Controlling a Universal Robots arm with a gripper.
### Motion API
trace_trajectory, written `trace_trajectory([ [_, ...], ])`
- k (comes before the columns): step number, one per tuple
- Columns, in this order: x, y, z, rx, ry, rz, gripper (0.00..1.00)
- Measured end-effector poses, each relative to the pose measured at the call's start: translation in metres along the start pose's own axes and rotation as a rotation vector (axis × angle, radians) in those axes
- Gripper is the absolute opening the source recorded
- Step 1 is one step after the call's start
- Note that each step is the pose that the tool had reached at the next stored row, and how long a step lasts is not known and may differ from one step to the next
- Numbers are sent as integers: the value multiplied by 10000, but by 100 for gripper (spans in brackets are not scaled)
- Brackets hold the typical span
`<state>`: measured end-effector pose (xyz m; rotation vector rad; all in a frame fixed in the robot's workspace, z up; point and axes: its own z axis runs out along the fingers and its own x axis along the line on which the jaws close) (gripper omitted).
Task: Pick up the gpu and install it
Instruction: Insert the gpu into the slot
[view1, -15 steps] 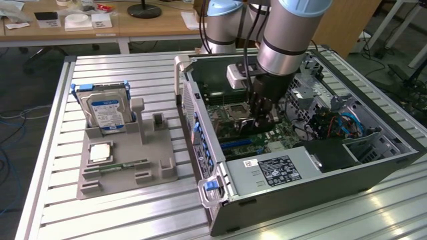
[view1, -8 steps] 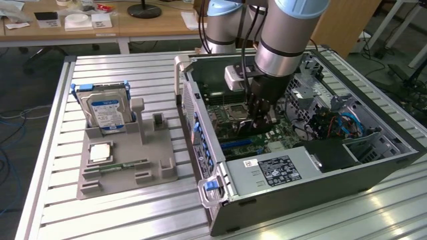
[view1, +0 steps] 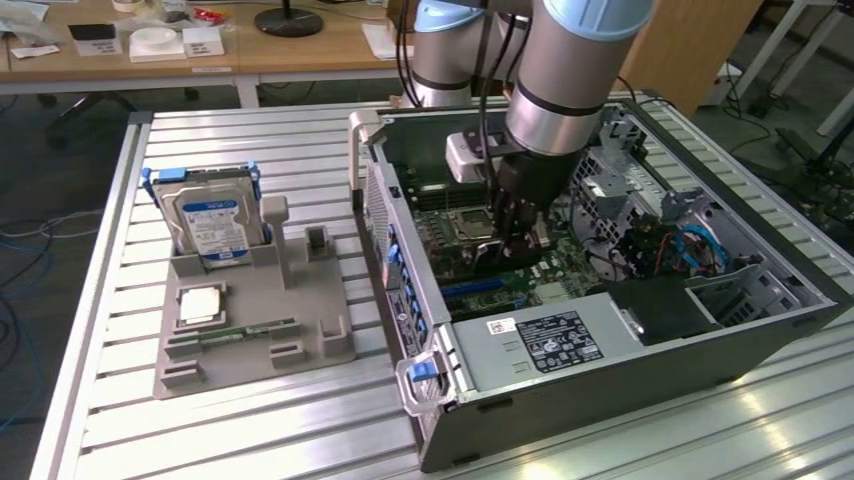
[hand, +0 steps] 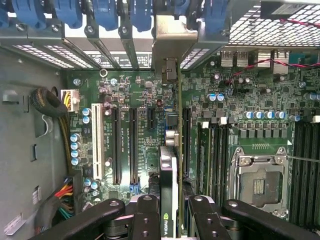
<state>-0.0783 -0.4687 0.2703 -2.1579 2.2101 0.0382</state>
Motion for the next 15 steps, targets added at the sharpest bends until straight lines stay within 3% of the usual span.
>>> trace_trajectory([
  [15, -7, 60, 13, 1, -2, 1, 27],
])
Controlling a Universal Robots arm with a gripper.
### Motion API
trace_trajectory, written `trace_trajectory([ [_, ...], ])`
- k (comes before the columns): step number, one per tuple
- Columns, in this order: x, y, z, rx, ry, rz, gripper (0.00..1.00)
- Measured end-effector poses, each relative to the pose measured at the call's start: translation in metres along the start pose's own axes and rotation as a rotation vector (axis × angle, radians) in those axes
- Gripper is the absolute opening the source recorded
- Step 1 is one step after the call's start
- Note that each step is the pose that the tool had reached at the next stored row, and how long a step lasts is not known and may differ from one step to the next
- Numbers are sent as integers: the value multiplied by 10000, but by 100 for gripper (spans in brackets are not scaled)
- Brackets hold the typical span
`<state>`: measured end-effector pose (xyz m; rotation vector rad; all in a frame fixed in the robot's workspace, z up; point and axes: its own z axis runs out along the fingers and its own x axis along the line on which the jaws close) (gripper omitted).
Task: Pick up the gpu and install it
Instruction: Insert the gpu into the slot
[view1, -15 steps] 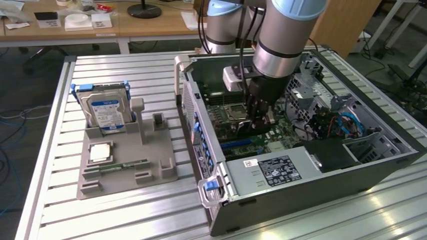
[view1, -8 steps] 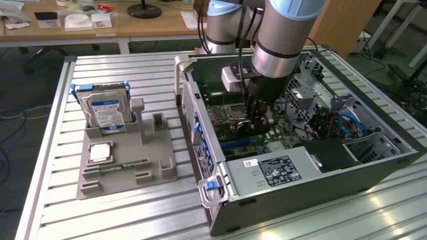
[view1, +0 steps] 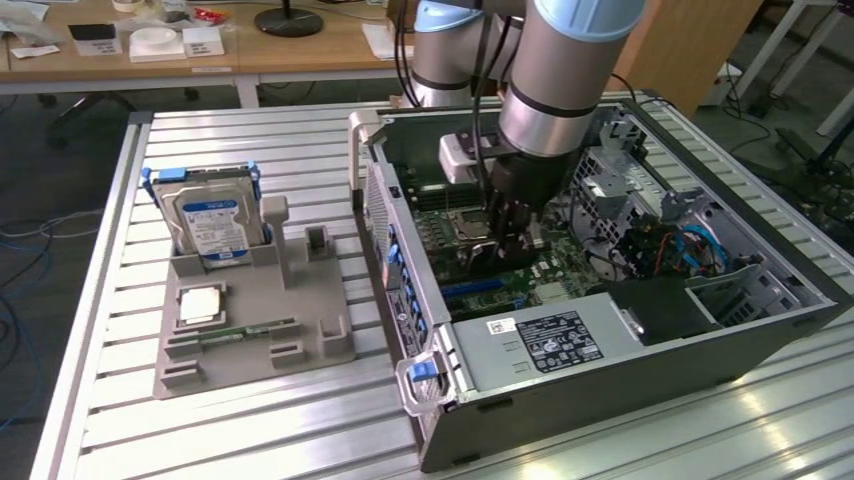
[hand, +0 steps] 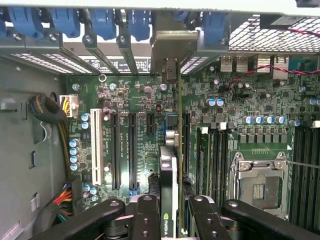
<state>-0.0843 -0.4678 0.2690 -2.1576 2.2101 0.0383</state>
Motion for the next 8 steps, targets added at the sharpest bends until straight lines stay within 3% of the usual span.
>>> trace_trajectory([
  [8, 3, 12, 45, -1, 5, 5, 27],
])
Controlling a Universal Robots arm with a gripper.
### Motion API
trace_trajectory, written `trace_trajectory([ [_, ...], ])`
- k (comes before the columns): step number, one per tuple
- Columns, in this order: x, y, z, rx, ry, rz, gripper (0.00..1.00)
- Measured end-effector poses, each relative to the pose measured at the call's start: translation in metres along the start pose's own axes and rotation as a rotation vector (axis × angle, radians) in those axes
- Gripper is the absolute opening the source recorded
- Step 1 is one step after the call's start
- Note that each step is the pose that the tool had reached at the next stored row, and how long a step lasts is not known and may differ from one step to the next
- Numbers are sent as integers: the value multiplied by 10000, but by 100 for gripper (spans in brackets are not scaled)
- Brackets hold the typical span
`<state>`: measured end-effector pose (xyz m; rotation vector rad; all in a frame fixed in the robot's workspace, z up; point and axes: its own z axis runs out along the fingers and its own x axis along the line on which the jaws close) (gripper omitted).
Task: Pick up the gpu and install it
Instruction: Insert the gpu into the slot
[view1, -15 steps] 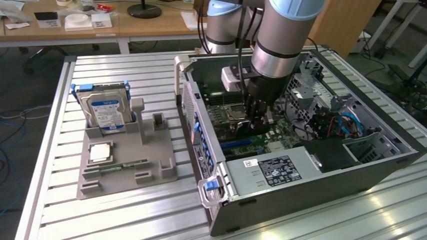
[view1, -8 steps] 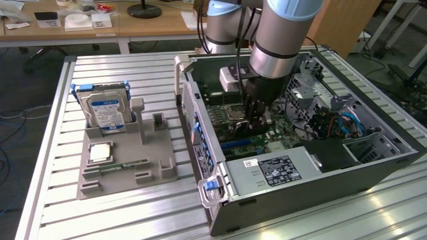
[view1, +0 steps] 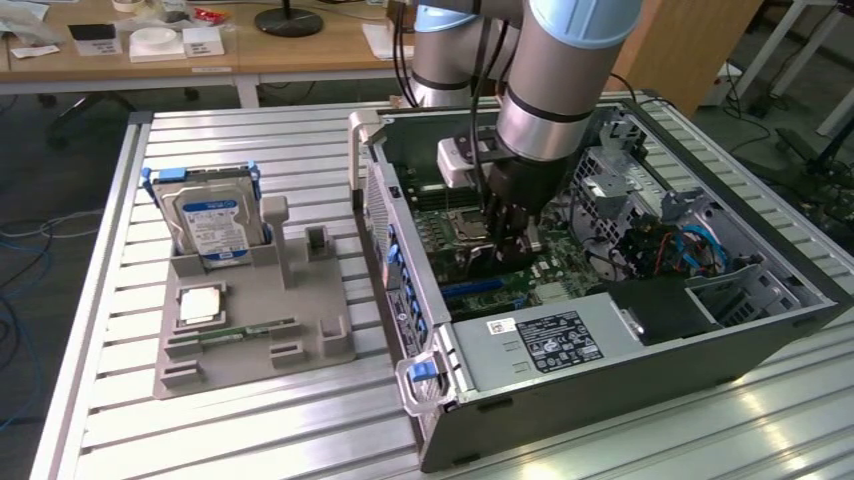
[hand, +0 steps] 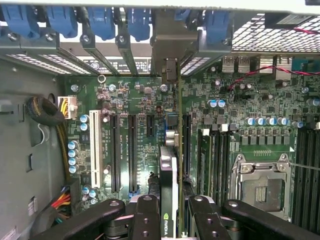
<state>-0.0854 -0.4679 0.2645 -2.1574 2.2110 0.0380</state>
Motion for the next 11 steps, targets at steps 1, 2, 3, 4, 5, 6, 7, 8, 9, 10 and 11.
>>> trace_trajectory([
  [1, 0, 0, 1, -1, 1, 1, 27],
  [2, -1, 1, 12, 3, -5, 1, 27],
  [3, -1, 3, 21, 2, -2, 3, 27],
  [4, 0, 4, 28, 1, 0, 3, 27],
  [5, 0, 4, 35, 2, 0, 3, 27],
  [6, 0, 6, 42, 2, 1, 3, 27],
  [7, 1, 8, 52, 3, 1, 4, 27],
  [8, 1, 9, 61, 2, 2, 4, 27],
  [9, 2, 10, 71, 2, 2, 4, 27],
  [10, 2, 12, 77, 2, 1, 5, 27],
  [11, 2, 12, 78, 2, 3, 4, 27],
])
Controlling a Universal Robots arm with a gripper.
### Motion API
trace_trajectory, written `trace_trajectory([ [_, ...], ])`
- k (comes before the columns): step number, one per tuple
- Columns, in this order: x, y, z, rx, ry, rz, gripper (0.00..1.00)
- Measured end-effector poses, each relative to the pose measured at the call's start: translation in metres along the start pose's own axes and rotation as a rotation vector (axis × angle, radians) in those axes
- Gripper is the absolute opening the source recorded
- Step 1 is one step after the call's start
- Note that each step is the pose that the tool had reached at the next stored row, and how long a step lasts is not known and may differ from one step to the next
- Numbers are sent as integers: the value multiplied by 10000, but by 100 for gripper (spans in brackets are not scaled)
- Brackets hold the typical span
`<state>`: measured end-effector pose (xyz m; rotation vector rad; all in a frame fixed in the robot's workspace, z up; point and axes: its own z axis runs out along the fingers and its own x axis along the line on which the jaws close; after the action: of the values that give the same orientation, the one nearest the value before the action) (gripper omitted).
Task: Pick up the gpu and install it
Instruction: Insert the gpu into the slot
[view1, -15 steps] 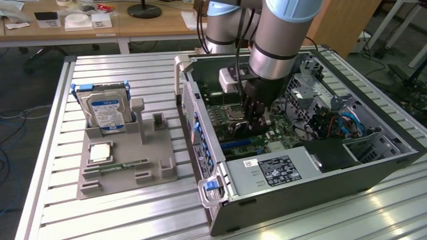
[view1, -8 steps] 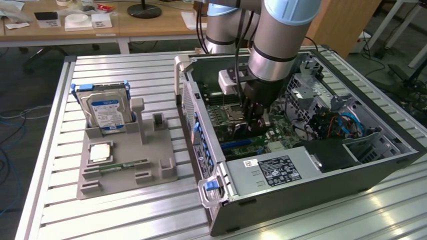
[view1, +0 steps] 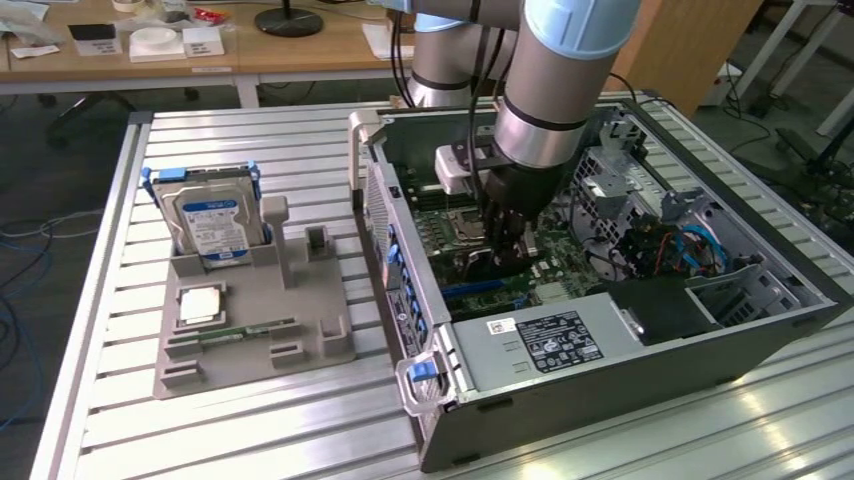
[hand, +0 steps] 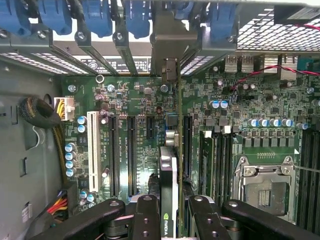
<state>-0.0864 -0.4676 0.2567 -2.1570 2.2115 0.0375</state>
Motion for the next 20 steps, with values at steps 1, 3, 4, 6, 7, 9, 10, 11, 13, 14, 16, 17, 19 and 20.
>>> trace_trajectory([
  [1, 0, 0, 0, 0, 0, 1, 27],
  [3, 0, 0, 0, 0, 1, 1, 27],
  [4, 0, 0, 0, 0, 0, 1, 27],
  [6, -1, -2, 2, -8, 6, 3, 27],
  [7, 0, -4, 2, -17, 14, 3, 27],
  [9, 0, -7, 1, -26, 20, 3, 27],
  [10, -1, -12, 1, -39, 26, 2, 27],
  [11, -1, -19, 2, -57, 33, 3, 27],
  [13, 0, -26, 1, -80, 49, 4, 27],
  [14, -1, -26, 1, -80, 48, 5, 27],
  [16, -1, -27, 3, -81, 49, 20, 27],
  [17, -1, -27, 4, -79, 50, 56, 27],
  [19, 0, -27, 8, -74, 51, 142, 27],
  [20, 0, -27, 9, -72, 51, 185, 27],
])
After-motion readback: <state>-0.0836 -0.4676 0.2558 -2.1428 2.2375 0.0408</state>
